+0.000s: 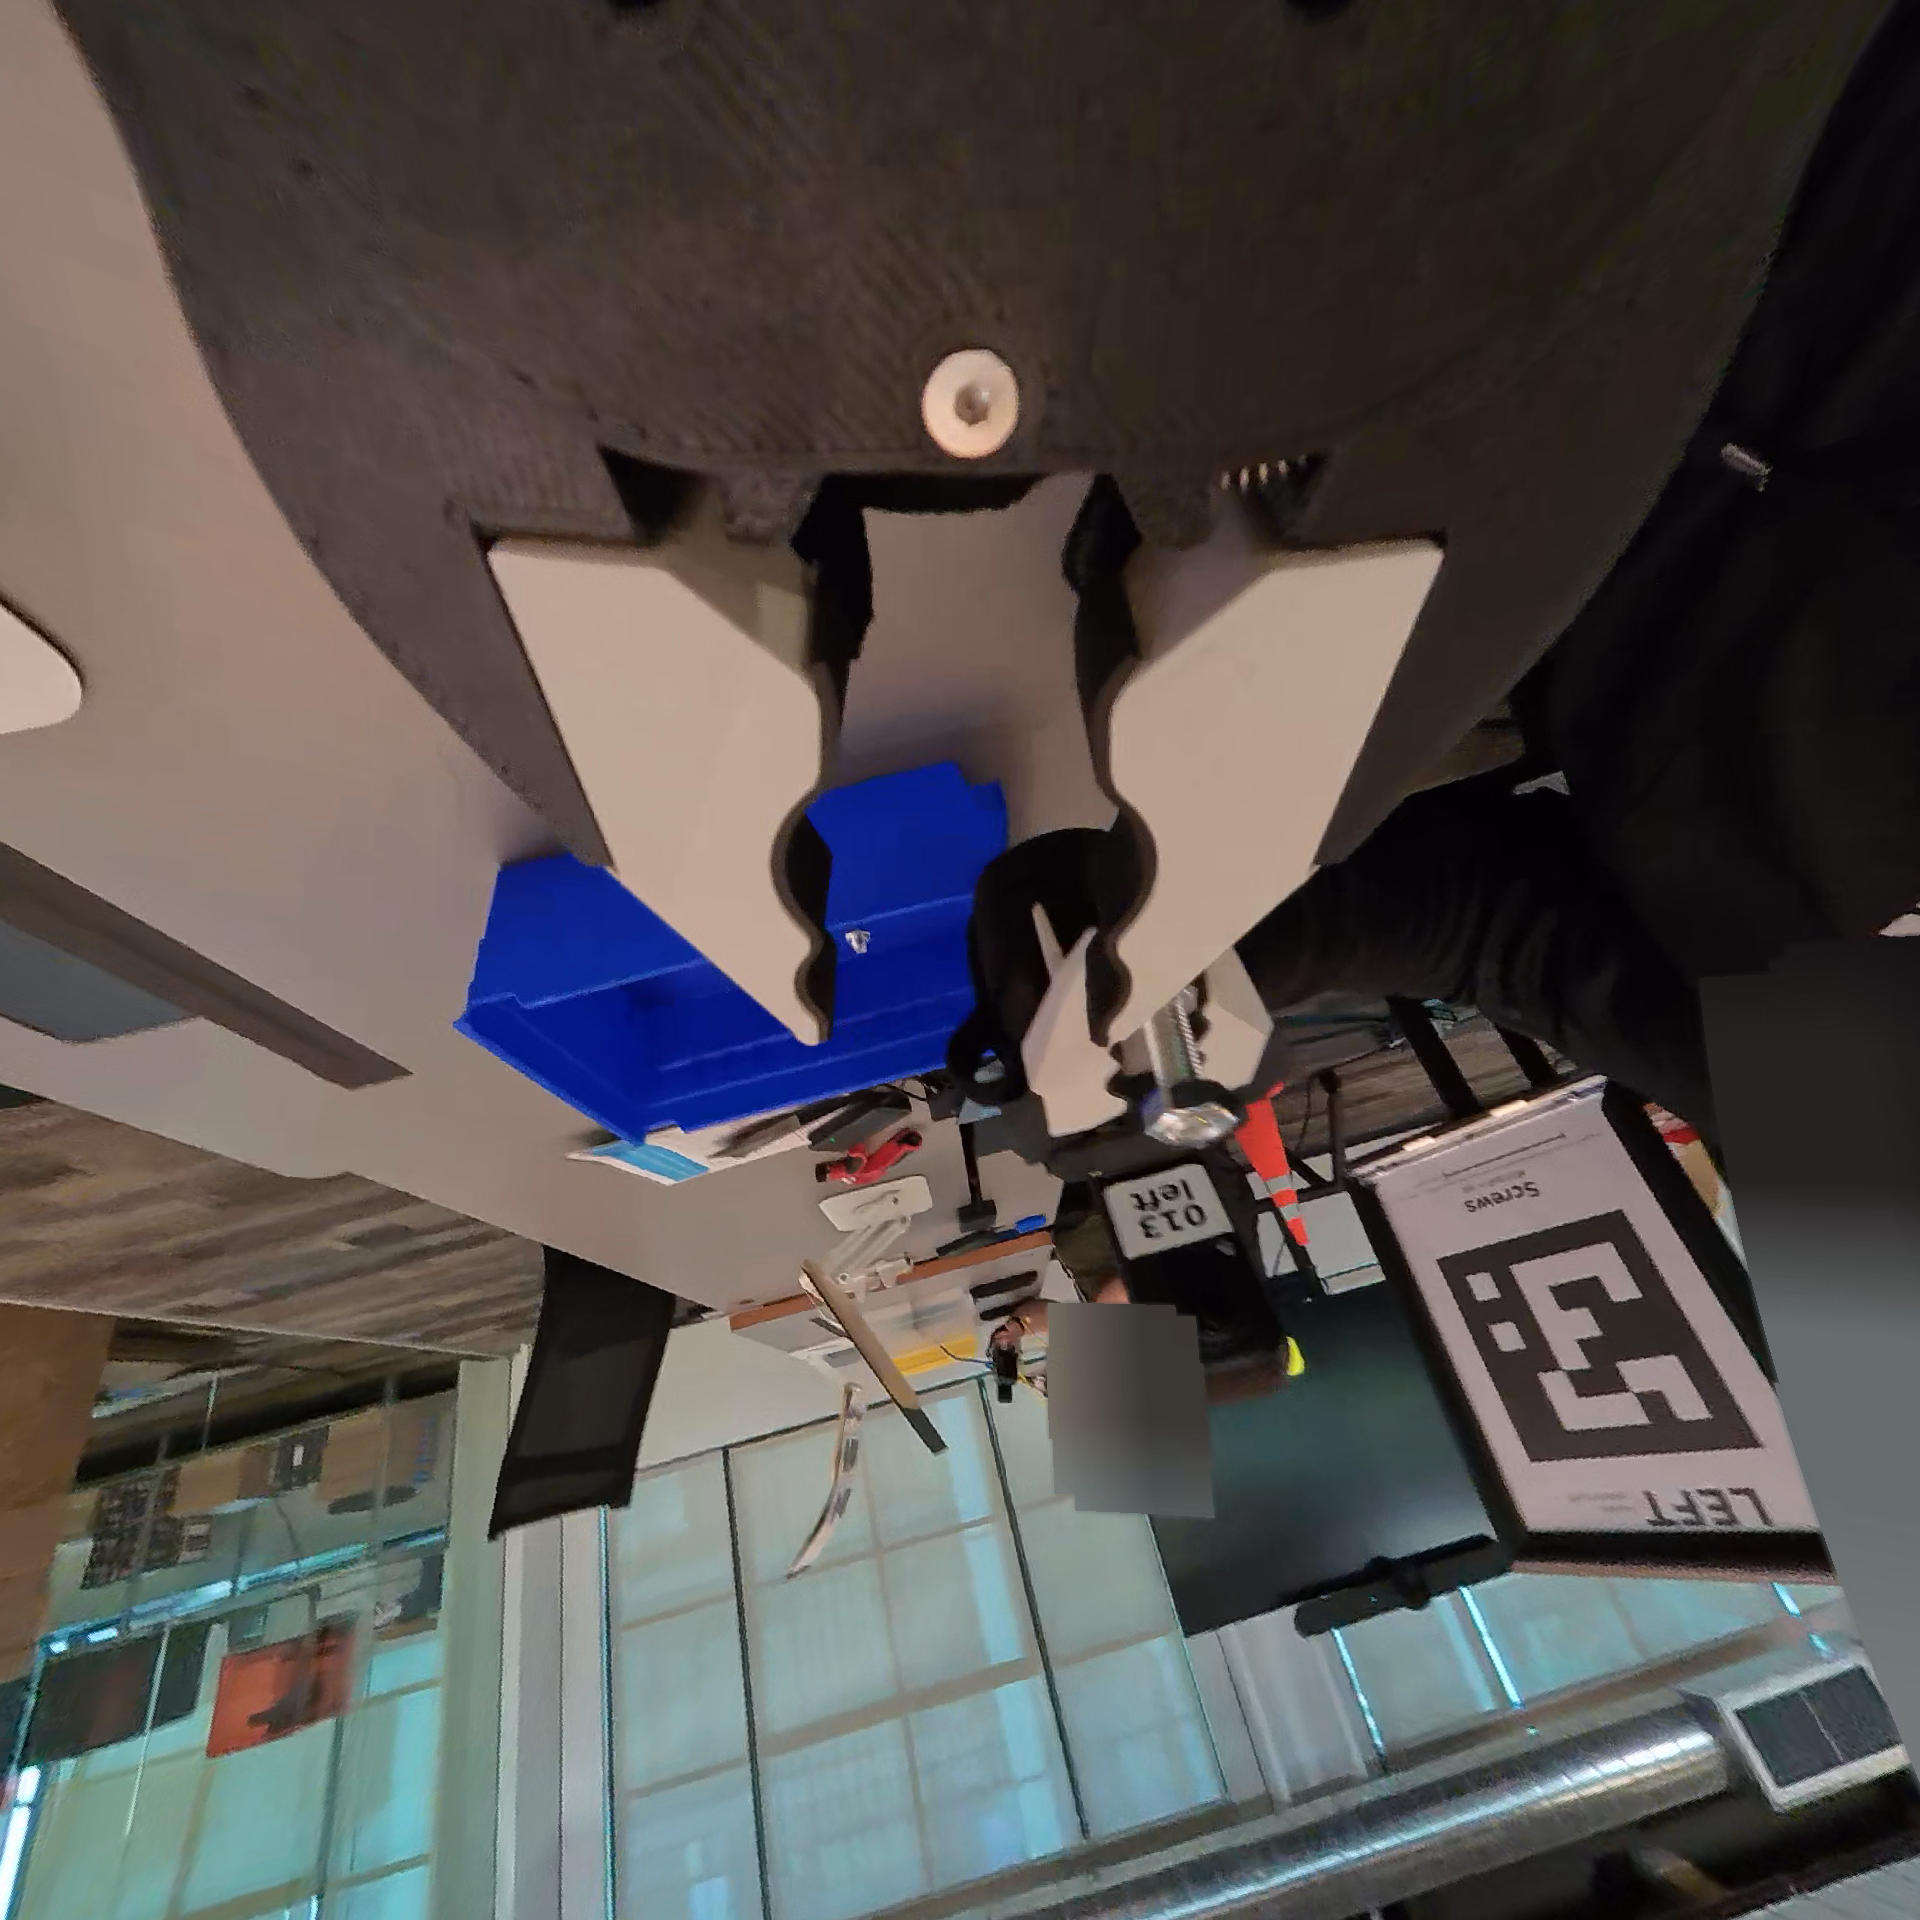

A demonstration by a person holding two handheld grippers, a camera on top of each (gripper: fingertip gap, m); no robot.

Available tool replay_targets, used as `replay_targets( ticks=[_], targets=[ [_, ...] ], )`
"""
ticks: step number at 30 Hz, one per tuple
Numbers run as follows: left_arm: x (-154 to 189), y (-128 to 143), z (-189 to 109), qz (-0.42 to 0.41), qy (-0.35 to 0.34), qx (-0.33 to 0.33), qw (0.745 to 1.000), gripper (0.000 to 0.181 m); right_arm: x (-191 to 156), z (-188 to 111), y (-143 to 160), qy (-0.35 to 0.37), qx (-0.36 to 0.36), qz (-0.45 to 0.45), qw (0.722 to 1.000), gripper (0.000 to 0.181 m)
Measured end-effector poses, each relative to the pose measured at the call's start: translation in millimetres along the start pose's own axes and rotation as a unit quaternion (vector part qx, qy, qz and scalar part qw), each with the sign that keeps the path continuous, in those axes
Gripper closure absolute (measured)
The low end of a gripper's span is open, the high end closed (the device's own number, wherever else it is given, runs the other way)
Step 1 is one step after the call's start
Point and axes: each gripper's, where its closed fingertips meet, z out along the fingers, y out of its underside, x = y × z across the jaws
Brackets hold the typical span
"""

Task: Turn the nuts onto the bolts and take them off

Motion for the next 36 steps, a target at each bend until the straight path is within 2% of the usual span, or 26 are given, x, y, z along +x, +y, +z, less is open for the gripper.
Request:
replay_targets(
  ticks=[6, 11, 12, 13, 14, 16, 21, 23, 26, 28, 30, 36],
  targets=[
    [1, 8, 4, -0.010, 0.006, -0.009, 1.000, 0.166, -30, 18, -5, -0.044, -0.003, -0.029, 0.999, 0.124],
    [3, 5, 5, 0.006, -0.002, -0.013, 1.000, 0.166, -21, 16, -1, -0.035, -0.003, -0.013, 0.999, 0.120],
    [5, 2, 3, 0.008, 0.004, -0.005, 1.000, 0.166, -14, 11, 0, -0.022, -0.005, -0.011, 1.000, 0.141],
    [6, -2, 2, 0.009, 0.005, 0.000, 1.000, 0.166, -7, 6, 1, -0.009, -0.008, -0.010, 1.000, 0.140],
    [5, -3, 2, 0.014, 0.001, -0.003, 1.000, 0.166, -3, 2, 0, -0.003, -0.006, -0.005, 1.000, 0.132],
    [5, -3, 2, 0.017, 0.001, -0.008, 1.000, 0.166, -9, -1, -8, -0.019, 0.013, -0.004, 1.000, 0.130],
    [3, 5, 5, 0.006, 0.000, -0.015, 1.000, 0.166, -35, 16, -7, -0.053, -0.002, -0.034, 0.998, 0.122],
    [5, 6, 6, 0.006, 0.004, -0.016, 1.000, 0.166, -35, 21, -3, -0.051, -0.010, -0.033, 0.998, 0.123],
    [5, 5, 6, 0.018, -0.004, -0.021, 1.000, 0.166, -24, 17, 0, -0.039, -0.009, -0.016, 0.999, 0.114],
    [6, -1, 3, 0.019, 0.001, -0.004, 1.000, 0.166, -13, 8, -2, -0.017, -0.002, -0.017, 1.000, 0.143],
    [4, -1, 3, 0.027, -0.007, -0.011, 1.000, 0.166, -11, 4, -5, -0.020, 0.007, -0.007, 1.000, 0.128],
    [5, 3, 5, 0.020, -0.003, -0.013, 1.000, 0.166, -37, 16, -7, -0.061, 0.003, -0.033, 0.998, 0.121]
  ],
)
